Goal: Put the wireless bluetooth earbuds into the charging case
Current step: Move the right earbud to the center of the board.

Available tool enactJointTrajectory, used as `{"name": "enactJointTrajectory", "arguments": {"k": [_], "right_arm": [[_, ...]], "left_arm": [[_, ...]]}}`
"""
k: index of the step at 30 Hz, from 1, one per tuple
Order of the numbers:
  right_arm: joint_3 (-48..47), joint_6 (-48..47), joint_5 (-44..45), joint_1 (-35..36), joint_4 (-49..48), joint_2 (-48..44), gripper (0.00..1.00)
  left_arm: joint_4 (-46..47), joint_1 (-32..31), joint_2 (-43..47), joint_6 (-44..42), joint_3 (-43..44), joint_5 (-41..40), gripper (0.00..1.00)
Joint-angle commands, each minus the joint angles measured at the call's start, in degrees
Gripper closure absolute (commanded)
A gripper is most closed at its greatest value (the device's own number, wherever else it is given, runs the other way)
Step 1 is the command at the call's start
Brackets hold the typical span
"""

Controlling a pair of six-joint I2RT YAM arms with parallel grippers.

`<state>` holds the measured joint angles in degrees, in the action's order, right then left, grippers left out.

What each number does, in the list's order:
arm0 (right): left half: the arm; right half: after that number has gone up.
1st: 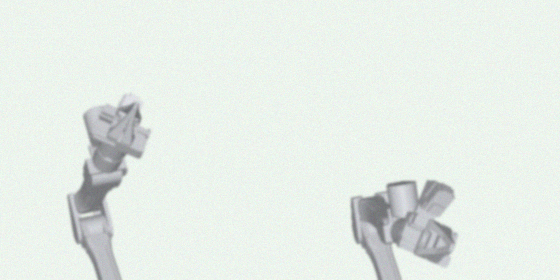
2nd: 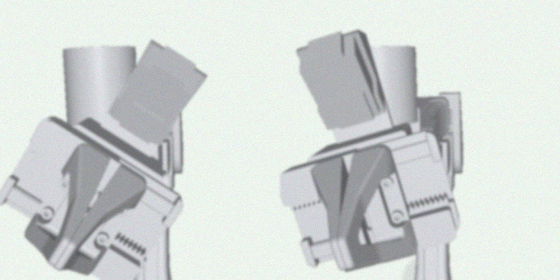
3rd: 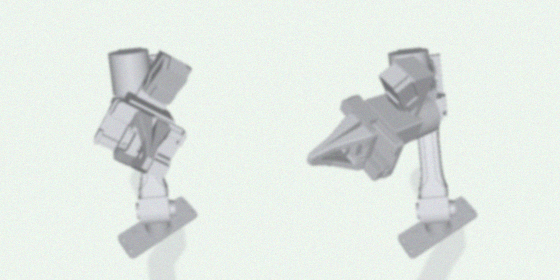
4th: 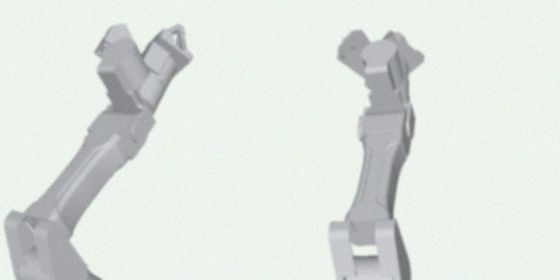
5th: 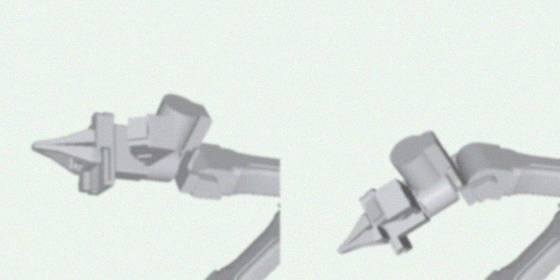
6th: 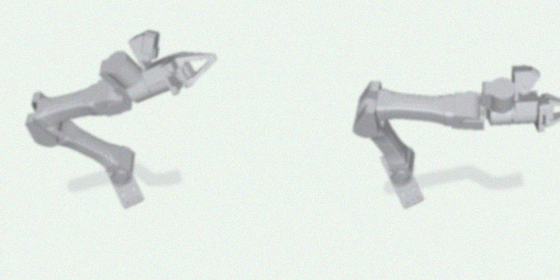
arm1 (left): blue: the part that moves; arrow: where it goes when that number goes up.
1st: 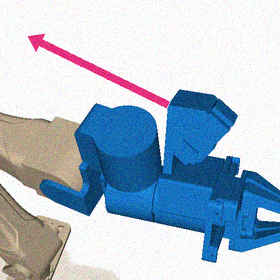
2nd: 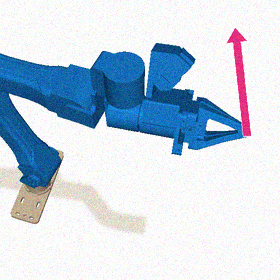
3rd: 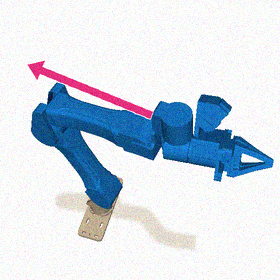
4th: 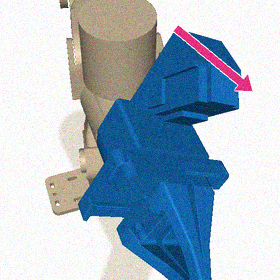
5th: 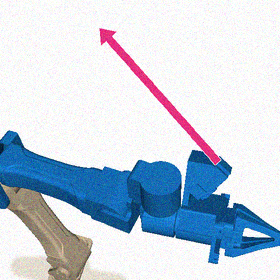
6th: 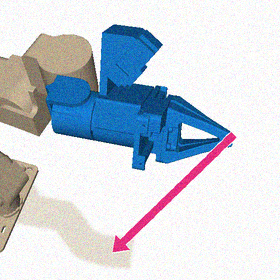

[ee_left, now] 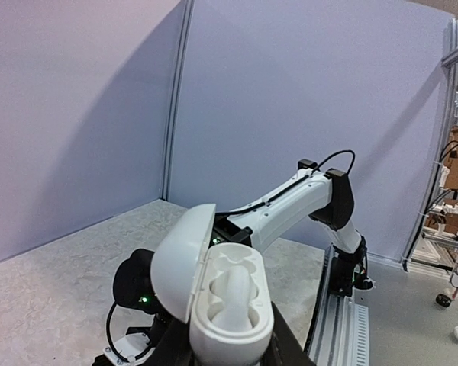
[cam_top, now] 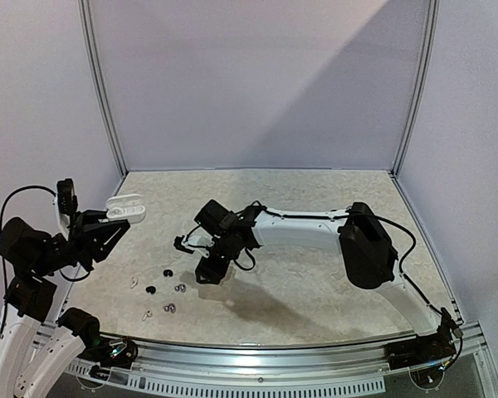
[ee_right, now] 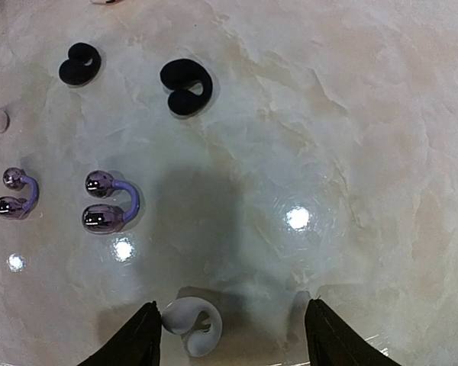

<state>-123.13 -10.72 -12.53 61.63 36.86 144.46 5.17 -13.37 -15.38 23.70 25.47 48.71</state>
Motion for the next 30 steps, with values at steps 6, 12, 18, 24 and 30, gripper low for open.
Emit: {"name": "enactJointTrajectory", "arguments": {"k": [6, 12, 18, 24, 30], "right_arm": [[4.05, -0.64, 1.67, 0.64, -2.01, 0.73, 0.53], [7.14, -1.53, 1.89, 0.7, -2.08, -0.91, 0.7], [11.05, -1.0, 2.42, 0.72, -1.27, -3.32, 0.75], [21.83, 1.33, 3.16, 0.66, -2.95, -9.32, 0.76], [34.07, 6.34, 3.56, 0.76, -4.39, -17.13, 0.76]], "left_arm": [[6.42, 0.47, -0.58, -1.23, -2.53, 9.14, 1.0], [4.44, -0.19, -0.41, -8.51, -2.19, 16.63, 1.0], [-2.12, -1.12, -1.28, -19.1, -1.5, 20.84, 1.0], [-4.99, -2.39, -1.34, -23.6, -1.9, 21.34, 1.0], [-7.4, -3.05, -1.54, -25.3, -1.84, 20.58, 1.0]]}}
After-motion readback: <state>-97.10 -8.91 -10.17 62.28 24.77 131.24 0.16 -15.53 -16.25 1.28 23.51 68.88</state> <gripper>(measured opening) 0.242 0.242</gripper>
